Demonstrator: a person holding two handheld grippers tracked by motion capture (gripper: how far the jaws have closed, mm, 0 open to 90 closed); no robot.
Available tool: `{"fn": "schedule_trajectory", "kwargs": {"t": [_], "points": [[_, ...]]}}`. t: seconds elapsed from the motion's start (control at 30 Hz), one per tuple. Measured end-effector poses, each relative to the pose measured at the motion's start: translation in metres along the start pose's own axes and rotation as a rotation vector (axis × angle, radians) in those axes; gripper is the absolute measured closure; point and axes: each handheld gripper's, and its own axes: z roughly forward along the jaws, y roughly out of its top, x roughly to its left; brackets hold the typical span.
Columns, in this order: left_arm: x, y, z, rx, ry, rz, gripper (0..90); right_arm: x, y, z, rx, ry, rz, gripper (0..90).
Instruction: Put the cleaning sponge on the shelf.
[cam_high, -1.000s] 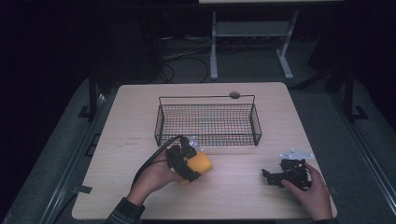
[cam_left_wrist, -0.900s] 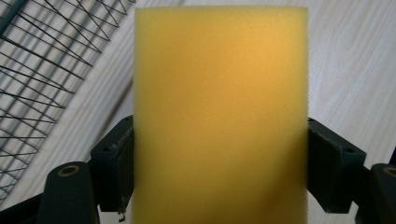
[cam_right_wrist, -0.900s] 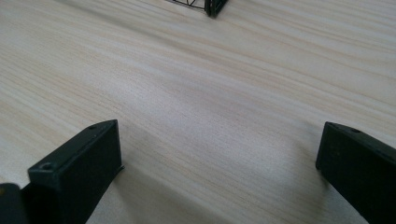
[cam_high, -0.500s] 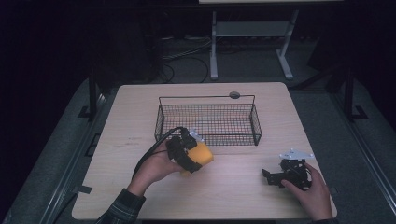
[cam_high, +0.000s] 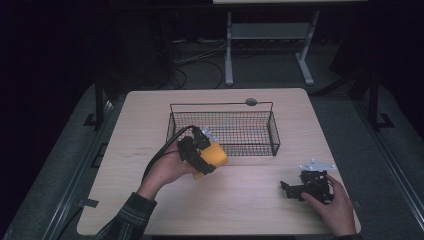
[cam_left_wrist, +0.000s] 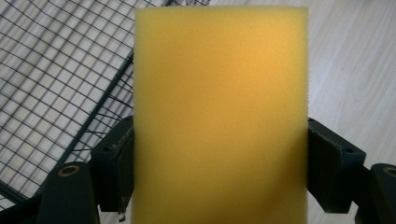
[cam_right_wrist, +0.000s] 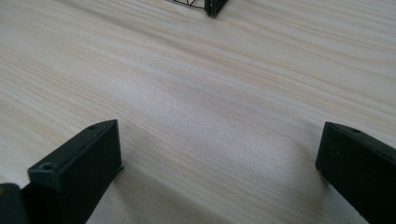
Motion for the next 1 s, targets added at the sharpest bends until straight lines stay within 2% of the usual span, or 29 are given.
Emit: {"fn": "schedule_trajectory", "kwargs": {"t": [0.37,0.63,1.0], "points": [[0.016,0.013,-0.007,0.004,0.027,-0.003,22.6,0.0,0.0,0.0,0.001,0.0,0.002,0.0],[0.032,0.019,-0.007,-0.022,0.035,-0.035,22.6,0.0,0.0,0.0,0.001,0.0,0.002,0.0],[0.054,0.027,-0.007,-0.022,0.06,-0.065,22.6,0.0,0.0,0.0,0.001,0.0,0.003,0.0]]}}
